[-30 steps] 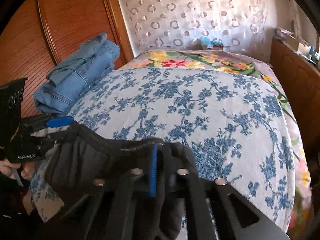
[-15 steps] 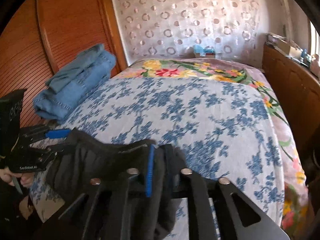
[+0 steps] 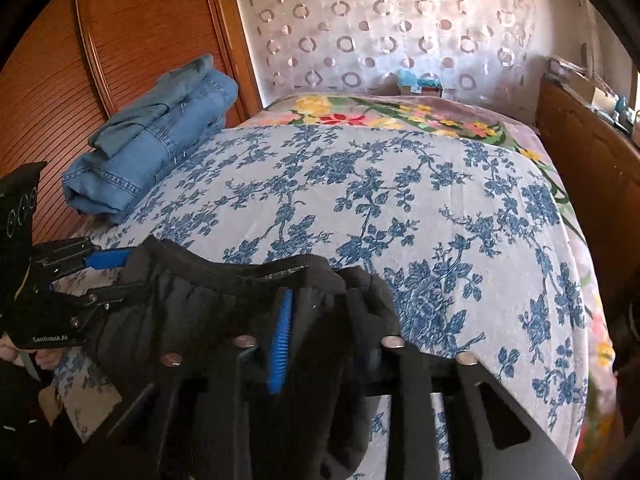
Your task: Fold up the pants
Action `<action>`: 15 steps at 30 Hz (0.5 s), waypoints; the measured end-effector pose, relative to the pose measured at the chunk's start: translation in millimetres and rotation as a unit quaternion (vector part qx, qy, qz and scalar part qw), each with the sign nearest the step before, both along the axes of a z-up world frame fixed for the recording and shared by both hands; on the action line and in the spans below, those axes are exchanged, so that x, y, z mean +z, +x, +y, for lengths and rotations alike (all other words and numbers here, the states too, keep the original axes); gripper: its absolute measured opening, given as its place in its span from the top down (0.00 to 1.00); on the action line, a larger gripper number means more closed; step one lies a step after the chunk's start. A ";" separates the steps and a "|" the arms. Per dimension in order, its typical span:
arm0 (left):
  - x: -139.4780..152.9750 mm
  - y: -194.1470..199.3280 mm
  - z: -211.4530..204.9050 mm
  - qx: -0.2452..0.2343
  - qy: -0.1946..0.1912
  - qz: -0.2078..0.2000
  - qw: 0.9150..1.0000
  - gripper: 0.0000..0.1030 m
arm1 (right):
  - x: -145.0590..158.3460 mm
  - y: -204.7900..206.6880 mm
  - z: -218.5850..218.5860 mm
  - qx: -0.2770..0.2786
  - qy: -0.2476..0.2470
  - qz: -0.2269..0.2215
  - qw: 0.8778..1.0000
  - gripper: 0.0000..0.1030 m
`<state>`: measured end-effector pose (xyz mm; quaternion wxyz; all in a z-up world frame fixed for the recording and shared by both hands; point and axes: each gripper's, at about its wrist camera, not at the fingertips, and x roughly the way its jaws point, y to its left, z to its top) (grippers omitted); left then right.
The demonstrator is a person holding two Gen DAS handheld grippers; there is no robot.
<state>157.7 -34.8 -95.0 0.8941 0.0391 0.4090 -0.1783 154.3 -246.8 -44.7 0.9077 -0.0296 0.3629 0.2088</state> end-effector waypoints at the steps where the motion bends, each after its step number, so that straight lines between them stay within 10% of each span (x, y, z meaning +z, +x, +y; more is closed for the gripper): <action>1: -0.9 0.1 -0.5 -0.001 0.002 0.000 1.000 0.51 | 1.7 -0.1 1.3 0.001 0.002 -0.006 1.000 0.85; 8: -2.3 1.0 -2.3 -0.006 0.008 0.001 1.000 0.50 | 1.3 1.0 2.7 -0.023 -0.003 -0.016 1.000 0.86; 15: -2.8 0.8 -2.9 -0.008 0.013 0.002 1.000 0.50 | 5.2 -18.7 1.5 -0.023 -0.012 -0.026 0.999 0.60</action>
